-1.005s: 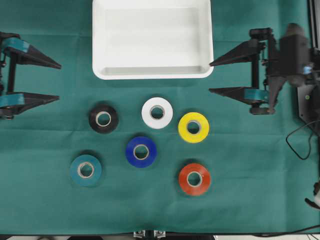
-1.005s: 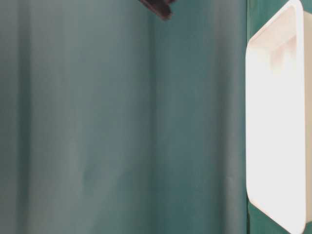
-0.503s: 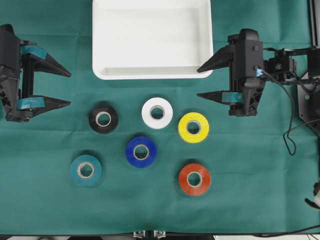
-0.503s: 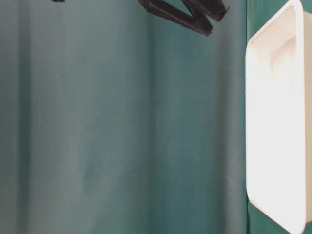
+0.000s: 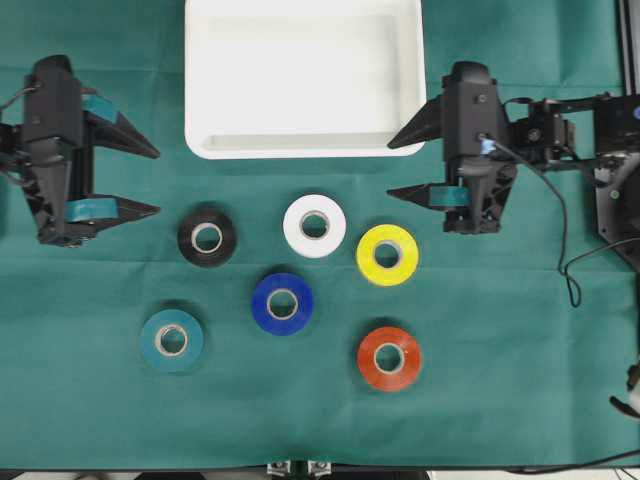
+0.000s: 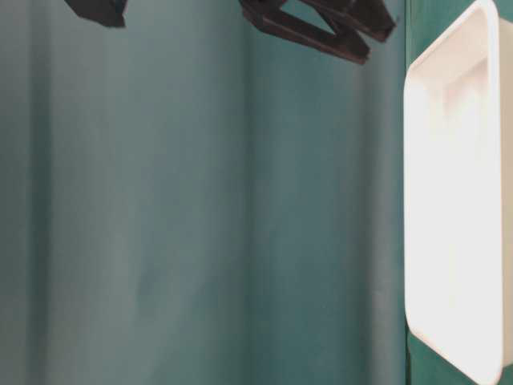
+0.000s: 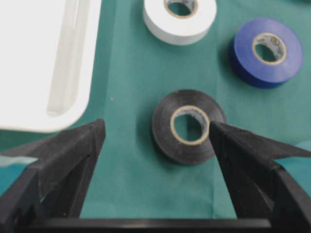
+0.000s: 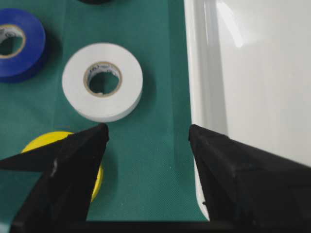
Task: Put the tape alternately from left to right into the white case.
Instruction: 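Move both grippers inward toward the tape rolls near the tray, then lower the right gripper into the yellow tape roll's hole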
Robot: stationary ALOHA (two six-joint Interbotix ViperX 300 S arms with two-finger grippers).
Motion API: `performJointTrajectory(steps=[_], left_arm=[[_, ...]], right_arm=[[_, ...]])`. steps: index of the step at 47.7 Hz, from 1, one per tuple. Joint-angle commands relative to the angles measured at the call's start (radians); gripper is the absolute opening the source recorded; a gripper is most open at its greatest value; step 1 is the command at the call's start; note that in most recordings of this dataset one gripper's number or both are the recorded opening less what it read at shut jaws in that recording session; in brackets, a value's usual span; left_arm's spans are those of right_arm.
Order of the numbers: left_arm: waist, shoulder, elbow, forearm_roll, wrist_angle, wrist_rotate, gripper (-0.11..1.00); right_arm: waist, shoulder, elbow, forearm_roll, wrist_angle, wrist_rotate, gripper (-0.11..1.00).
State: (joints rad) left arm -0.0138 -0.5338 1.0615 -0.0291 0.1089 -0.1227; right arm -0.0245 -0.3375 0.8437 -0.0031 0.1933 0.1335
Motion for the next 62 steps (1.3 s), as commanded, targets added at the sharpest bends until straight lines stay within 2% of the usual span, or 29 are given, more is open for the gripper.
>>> performJointTrajectory(steps=[1,11,26,62], left_arm=[[0.002,0.034,-0.043,-0.002,-0.003,0.002,0.73],[0.002,0.130,-0.083,-0.002,0.003,0.003,0.72],[0.002,0.210,-0.153,0.002,0.091,0.006,0.72],[0.002,0.216,-0.158,0.000,0.094,0.006,0.72]], right_arm=[[0.000,0.026,-0.043,0.000,0.012,0.000,0.75],[0.000,0.100,-0.077,0.000,0.041,0.000,0.75],[0.000,0.143,-0.106,0.000,0.077,0.000,0.75],[0.008,0.144,-0.107,0.000,0.078,0.000,0.75]])
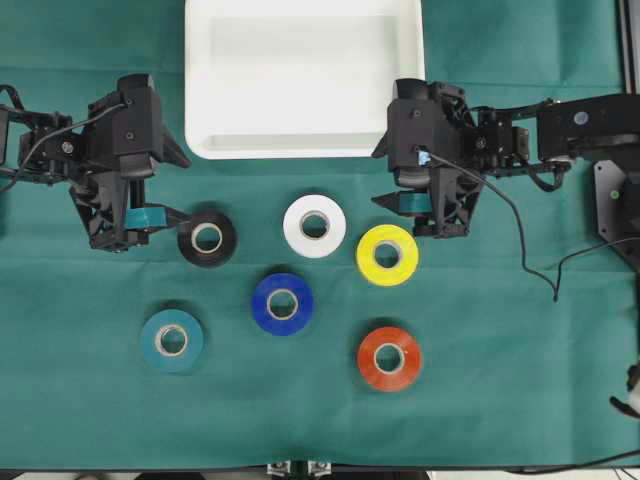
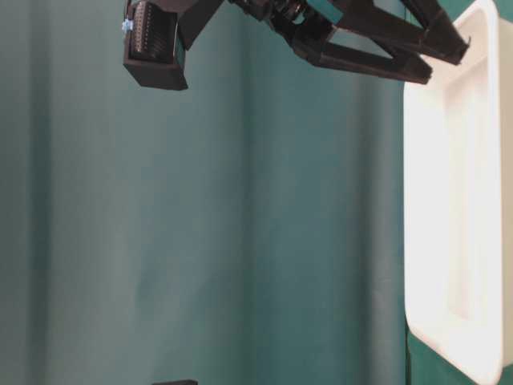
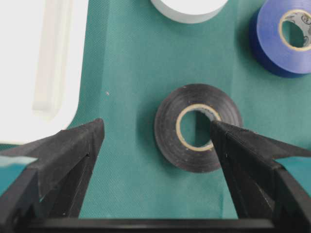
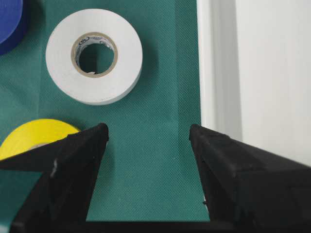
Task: Put the tape alternately from left to right into the white case.
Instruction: 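Lower the right gripper into the yellow tape roll's hole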
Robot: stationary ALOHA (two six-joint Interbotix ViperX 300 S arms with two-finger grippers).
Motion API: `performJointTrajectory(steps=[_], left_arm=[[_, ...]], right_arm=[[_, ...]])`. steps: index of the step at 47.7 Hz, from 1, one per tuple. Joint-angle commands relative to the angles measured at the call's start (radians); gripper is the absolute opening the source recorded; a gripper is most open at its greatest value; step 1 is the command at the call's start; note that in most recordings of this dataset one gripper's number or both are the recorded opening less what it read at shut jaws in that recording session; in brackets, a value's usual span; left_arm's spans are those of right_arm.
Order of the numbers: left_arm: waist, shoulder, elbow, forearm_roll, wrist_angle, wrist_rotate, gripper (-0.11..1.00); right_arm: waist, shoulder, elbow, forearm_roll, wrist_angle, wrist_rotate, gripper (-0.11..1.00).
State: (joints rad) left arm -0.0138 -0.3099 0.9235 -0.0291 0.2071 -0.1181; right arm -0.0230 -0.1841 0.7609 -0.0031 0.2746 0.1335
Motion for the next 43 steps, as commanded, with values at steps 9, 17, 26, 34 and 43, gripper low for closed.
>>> performJointTrajectory(steps=[9,17,26,34,43], left_arm=[[0.002,-0.012,-0.020,0.000,-0.003,0.002,0.72],[0.002,-0.014,-0.018,0.002,-0.003,0.002,0.72],[0.002,-0.014,-0.018,0.002,0.000,0.000,0.72],[0.002,-0.014,-0.020,0.000,0.000,0.000,0.72],[0.002,-0.012,-0.017,0.002,0.000,-0.002,0.72]], right_arm=[[0.041,-0.012,-0.032,0.000,0.017,0.009,0.75],[0.080,-0.015,-0.035,0.002,0.043,0.054,0.75],[0.117,-0.015,-0.035,0.000,0.072,0.109,0.75],[0.137,-0.015,-0.034,0.002,0.084,0.130,0.75],[0.158,-0.015,-0.026,0.000,0.081,0.156,0.75]])
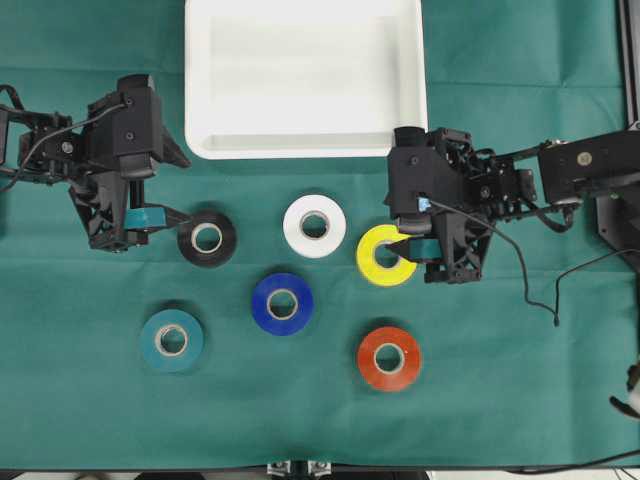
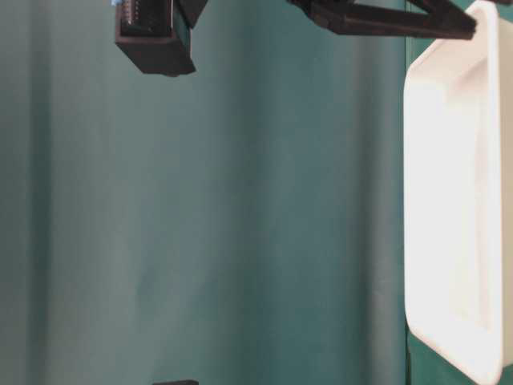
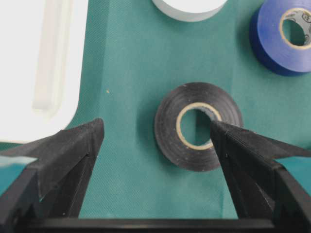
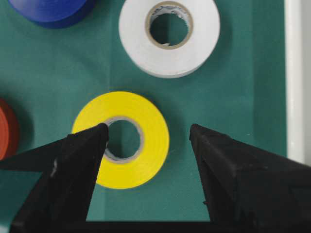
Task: Put the tape alternately from left to right into the white case.
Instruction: 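Lower the right gripper into the yellow tape roll's hole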
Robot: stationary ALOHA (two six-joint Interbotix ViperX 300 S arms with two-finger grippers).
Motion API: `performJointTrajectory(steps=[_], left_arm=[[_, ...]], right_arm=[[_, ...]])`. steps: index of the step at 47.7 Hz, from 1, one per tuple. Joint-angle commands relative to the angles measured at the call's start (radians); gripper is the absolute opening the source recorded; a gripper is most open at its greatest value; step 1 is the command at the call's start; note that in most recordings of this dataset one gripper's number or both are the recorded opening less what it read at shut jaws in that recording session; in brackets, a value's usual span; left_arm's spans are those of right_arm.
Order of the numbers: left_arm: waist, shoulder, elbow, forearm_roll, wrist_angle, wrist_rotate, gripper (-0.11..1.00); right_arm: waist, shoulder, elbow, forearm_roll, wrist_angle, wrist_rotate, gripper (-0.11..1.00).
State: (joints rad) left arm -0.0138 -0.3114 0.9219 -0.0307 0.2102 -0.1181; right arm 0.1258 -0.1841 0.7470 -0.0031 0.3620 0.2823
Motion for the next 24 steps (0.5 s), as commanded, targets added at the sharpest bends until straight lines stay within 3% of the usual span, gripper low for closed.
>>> performJointTrajectory(steps=[1,24], left_arm=[[0.002,-0.012,-0.015,0.003,-0.003,-0.002,0.72],[0.000,-0.009,-0.018,0.003,-0.002,0.000,0.72]], right_arm=[[0.009,-0.015,-0.011,0.000,-0.008,0.012,0.75],[0.009,0.051,0.015,-0.006,-0.048,0.026,0.75]])
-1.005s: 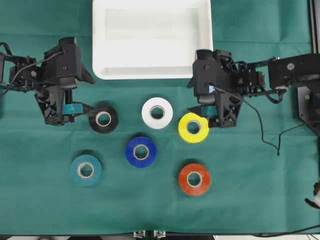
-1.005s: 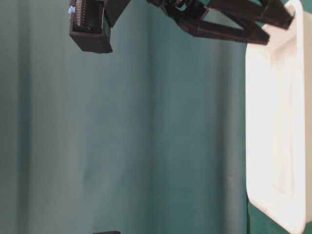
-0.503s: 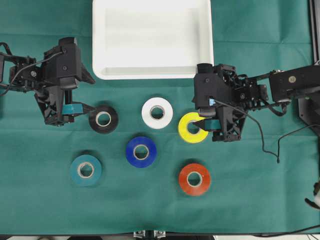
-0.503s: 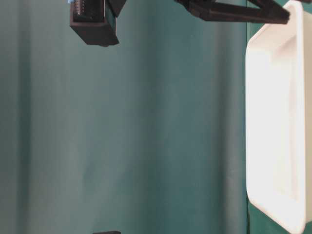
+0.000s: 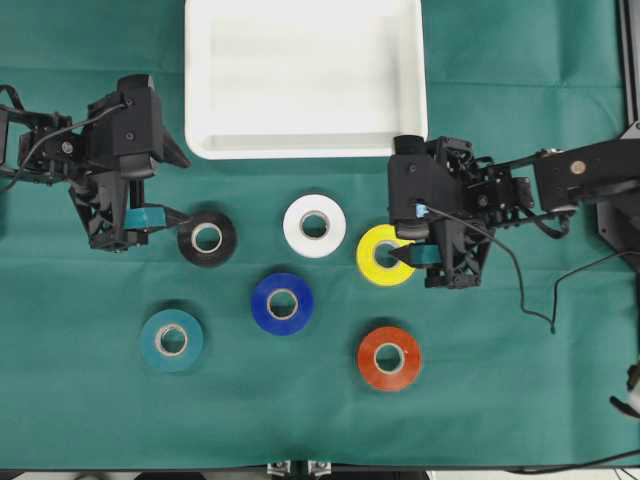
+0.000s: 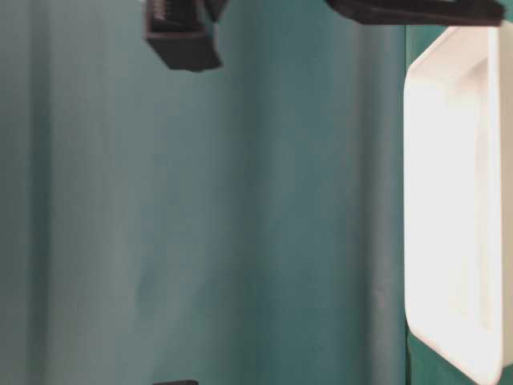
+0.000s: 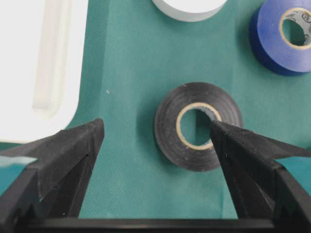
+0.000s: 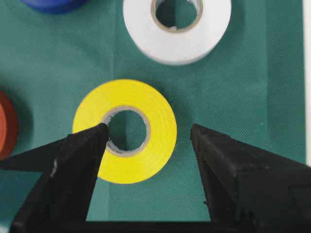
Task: Put the tape alternately from left to right into the white case.
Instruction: 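Lower the right gripper into the yellow tape roll's hole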
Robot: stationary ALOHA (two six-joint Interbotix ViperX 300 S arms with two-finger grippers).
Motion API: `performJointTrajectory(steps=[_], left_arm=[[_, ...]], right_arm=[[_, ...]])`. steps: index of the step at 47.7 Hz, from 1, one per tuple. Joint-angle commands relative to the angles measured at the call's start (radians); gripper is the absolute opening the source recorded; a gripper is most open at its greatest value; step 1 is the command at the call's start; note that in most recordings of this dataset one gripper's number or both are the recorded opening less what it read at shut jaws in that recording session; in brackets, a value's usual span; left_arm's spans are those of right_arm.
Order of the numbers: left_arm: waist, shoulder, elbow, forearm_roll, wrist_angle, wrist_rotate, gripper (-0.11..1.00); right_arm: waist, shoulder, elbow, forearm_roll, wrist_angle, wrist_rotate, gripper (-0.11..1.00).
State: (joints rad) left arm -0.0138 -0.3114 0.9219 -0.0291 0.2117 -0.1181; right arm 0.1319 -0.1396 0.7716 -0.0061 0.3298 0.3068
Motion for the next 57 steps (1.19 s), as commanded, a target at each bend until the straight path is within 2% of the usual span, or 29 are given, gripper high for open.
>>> performJointTrajectory(steps=[1,22,36,57], left_arm=[[0.002,-0.008,-0.018,0.002,-0.005,0.000,0.72],[0.002,-0.005,-0.018,0.002,-0.005,-0.002,0.72],[0.002,-0.005,-0.015,0.002,-0.005,-0.002,0.72],[0.002,-0.005,-0.015,0.002,-0.005,-0.002,0.72]], right_arm=[[0.003,0.011,-0.009,-0.003,-0.017,0.002,0.75],[-0.009,0.106,-0.005,-0.015,-0.089,0.002,0.75],[-0.038,0.170,-0.005,-0.017,-0.094,0.003,0.75],[-0.041,0.178,-0.005,-0.017,-0.109,0.003,0.74]])
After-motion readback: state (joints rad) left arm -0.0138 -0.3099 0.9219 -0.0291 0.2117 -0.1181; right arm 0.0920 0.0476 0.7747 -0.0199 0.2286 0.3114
